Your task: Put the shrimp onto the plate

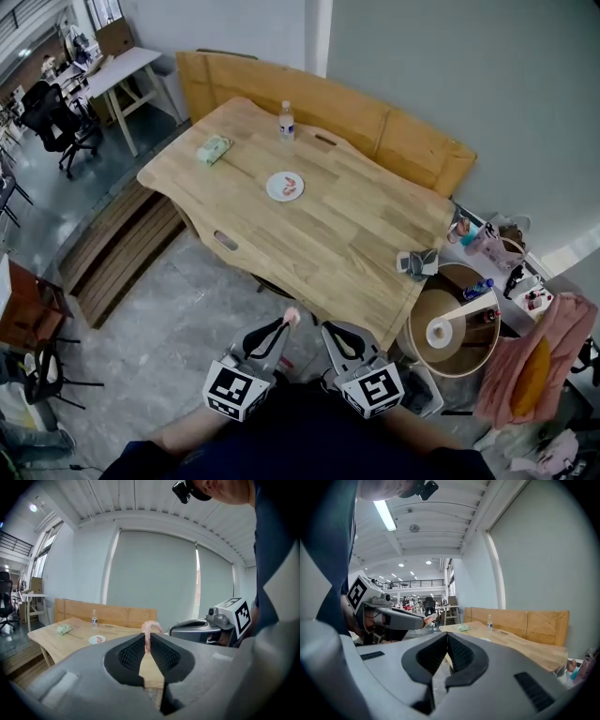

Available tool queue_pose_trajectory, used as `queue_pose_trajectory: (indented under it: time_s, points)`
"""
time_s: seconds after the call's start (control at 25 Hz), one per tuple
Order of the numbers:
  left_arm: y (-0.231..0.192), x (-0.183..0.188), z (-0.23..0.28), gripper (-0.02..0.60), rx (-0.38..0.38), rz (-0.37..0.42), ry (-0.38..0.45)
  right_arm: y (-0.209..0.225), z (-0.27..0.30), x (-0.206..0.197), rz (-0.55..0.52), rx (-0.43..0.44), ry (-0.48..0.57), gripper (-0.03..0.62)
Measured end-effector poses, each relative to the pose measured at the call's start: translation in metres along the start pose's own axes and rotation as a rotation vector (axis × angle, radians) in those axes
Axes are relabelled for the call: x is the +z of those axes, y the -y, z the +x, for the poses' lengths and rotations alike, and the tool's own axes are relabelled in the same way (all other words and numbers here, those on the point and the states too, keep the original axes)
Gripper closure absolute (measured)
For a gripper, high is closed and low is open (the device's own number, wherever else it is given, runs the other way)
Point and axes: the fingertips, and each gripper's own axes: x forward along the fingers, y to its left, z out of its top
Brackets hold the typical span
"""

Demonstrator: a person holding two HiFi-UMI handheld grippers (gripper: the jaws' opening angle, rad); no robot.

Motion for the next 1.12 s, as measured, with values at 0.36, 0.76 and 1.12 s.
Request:
queue_pose_trajectory:
  time_s: [0.36,0.76,1.12]
  points:
    - [-0.038,0.008,0.046,0.543,-0.030,0.001,0.008,0.038,0.041,0.003,-0.007,-0.025,-0.011,0.585]
    - [-0.142,0.035,0.119,0.543,-0.086,0.022,0.007,0.090,0.128,0.020,0.020,-0.107,-0.033,0.585]
    - [-0.226,0.041,0.153,0.543,-0.133,0.020,-0.010,0.113,0.202,0.036,0.032,-0.181,-0.055,0.585]
